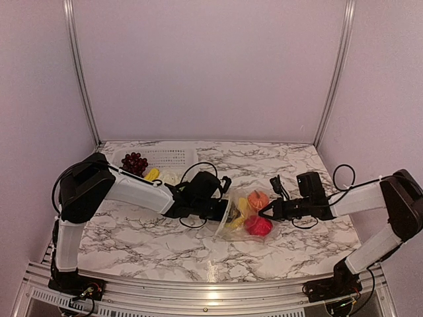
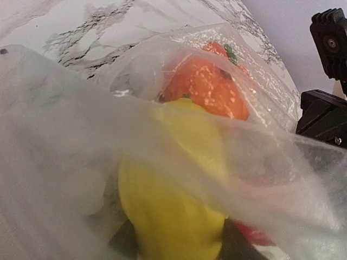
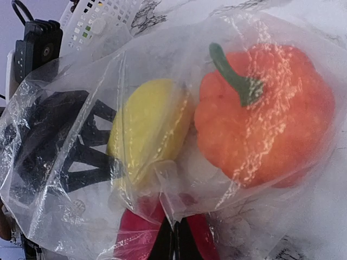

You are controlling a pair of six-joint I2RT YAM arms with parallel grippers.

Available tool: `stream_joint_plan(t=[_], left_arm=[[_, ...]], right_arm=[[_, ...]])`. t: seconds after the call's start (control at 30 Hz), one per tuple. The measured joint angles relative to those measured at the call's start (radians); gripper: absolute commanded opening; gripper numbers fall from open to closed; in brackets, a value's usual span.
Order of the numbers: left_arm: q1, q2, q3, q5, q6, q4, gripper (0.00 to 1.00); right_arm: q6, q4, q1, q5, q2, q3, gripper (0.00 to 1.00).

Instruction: Open the zip-top bag and remove the fake food

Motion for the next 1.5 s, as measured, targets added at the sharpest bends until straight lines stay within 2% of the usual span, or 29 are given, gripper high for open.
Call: stream_joint_plan(t=[0.37, 0.67, 0.83, 0.97, 1.2, 1.5], left_arm=[[0.0, -0.177, -0.093, -0.008, 0.037, -0.099, 0.28], [0.002, -0.409, -0.251, 0.004, 0.07, -0.204, 0.28], [0.039, -0.547, -0.314, 0.005, 0.099, -0.283, 0.29], [0.143, -0.614, -0.323, 0.005, 0.118, -0.307, 0.3], [0.42, -0.663, -0.306, -0.043, 0.177, -0.343, 0.35], [0.551, -0.518, -0.19, -0.125, 0.267, -0.403, 0.4]], right_arm=[[0.0, -0.001, -0.045, 0.005, -0.04, -0.027, 0.0], [0.0, -0.006, -0.09, 0.023, -0.076, -0.037, 0.0], [-0.002, -0.013, -0.097, 0.023, -0.076, -0.037, 0.0], [-0.004, -0.015, -0.097, 0.023, -0.076, -0.037, 0.0], [-0.005, -0.024, -0.097, 0.022, -0.077, -0.037, 0.0], [-0.009, -0.039, -0.097, 0.019, -0.077, -0.031, 0.0]])
